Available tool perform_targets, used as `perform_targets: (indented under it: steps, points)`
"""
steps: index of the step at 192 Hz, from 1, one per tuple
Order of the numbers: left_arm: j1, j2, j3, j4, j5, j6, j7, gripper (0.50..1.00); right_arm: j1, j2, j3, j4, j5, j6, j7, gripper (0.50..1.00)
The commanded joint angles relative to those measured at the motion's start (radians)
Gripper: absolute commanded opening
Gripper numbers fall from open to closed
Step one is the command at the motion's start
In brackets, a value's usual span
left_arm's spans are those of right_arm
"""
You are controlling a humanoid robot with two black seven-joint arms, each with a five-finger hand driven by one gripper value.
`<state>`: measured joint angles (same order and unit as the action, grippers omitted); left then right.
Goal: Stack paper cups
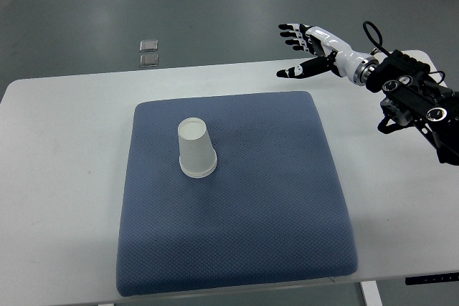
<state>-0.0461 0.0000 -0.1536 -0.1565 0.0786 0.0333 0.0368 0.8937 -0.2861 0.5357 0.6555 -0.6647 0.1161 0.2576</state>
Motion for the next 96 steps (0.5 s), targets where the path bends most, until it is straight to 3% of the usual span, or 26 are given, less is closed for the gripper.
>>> perform_targets:
  steps: [1,48,96]
  points:
    - [0.0,0.0,0.0,0.0,0.0,0.0,0.0,1.0,-0.042,0.002,0.001,-0.014,0.151,-0.05,-0.001,0.915]
    - [0.0,0.0,0.0,0.0,0.0,0.0,0.0,1.0,-0.098,0.01,0.003,-0.014,0.373,-0.069,0.0,0.917]
    - [0.0,0.0,0.0,0.0,0.0,0.0,0.0,1.0,-0.141,0.03,0.07,-0.013,0.393,-0.067,0.008,0.917]
